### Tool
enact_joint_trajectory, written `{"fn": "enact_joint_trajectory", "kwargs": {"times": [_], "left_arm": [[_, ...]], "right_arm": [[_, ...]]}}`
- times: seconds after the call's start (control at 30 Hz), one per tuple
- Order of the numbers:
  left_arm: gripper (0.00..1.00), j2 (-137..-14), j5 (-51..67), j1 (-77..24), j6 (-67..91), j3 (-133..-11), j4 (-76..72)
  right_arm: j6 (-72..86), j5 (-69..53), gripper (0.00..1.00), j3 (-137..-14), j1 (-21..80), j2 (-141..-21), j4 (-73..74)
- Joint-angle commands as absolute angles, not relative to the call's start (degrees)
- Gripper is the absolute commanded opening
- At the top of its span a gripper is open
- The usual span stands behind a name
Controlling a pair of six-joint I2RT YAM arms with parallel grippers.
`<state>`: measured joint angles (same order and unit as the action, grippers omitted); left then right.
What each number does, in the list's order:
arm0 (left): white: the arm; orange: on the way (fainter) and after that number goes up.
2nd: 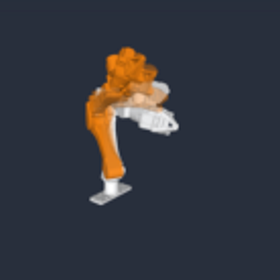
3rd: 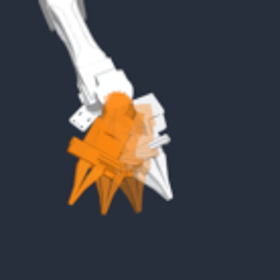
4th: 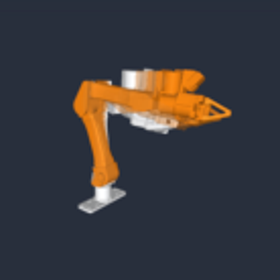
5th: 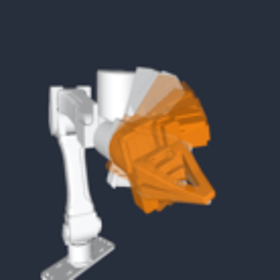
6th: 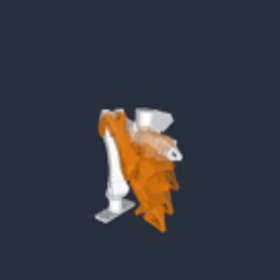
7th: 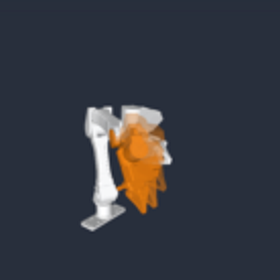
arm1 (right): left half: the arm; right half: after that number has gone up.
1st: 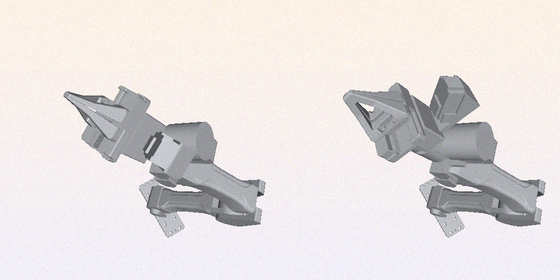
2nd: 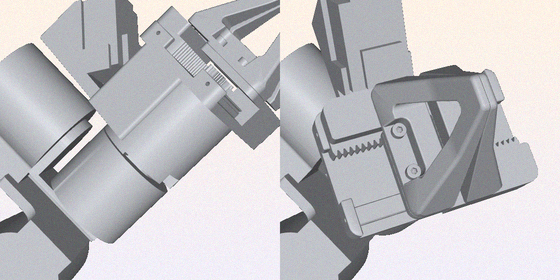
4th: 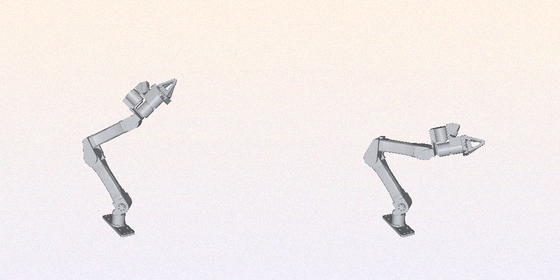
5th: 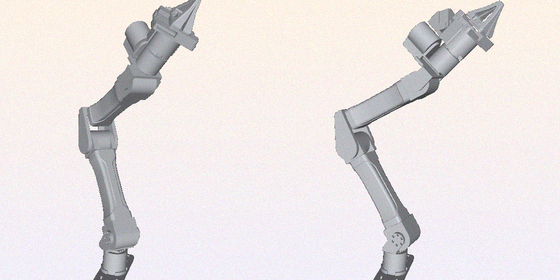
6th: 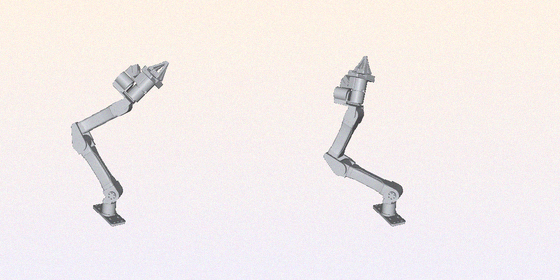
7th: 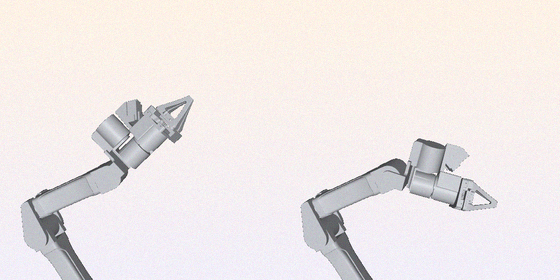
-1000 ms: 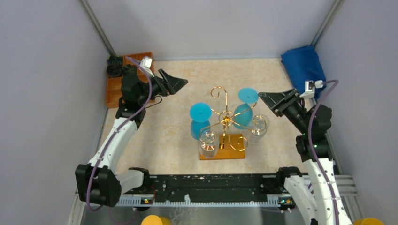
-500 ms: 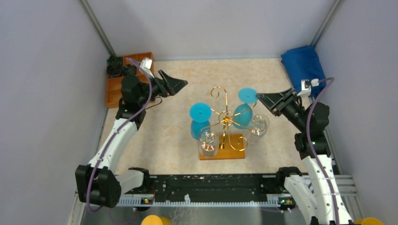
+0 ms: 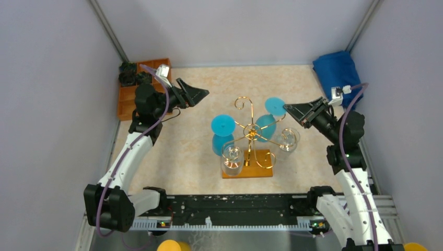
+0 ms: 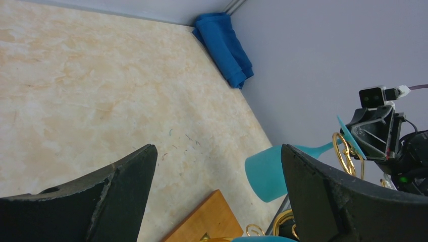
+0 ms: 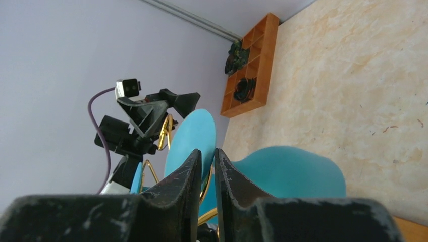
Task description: Take the wine glass off the wine glass rack
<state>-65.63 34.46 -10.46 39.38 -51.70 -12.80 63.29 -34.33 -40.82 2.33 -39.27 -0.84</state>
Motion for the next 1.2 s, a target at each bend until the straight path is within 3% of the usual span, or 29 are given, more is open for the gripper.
{"fn": "enact_joint_trajectory", "kwargs": {"times": [0.0,0.1,0.33,1.17], "left_arm": [[0.99,-65.35,34.71,-10.19,39.11,-51.16,-13.54],[0.99,-65.42,34.80,-10.20,39.08,-51.07,-13.66],[0.99,-65.57,34.97,-10.20,38.95,-50.85,-13.81],[0.99,-65.35,36.21,-10.20,39.90,-49.84,-15.18]], "right_arm": [[64.02,-36.12,0.13,-42.47,1.98,-39.53,-3.14],[64.47,-35.85,0.06,-42.30,1.94,-39.17,-3.33],[66.45,-35.24,0.00,-41.91,1.91,-38.41,-4.28],[75.62,-25.72,0.00,-48.62,1.90,-35.14,11.53]]}}
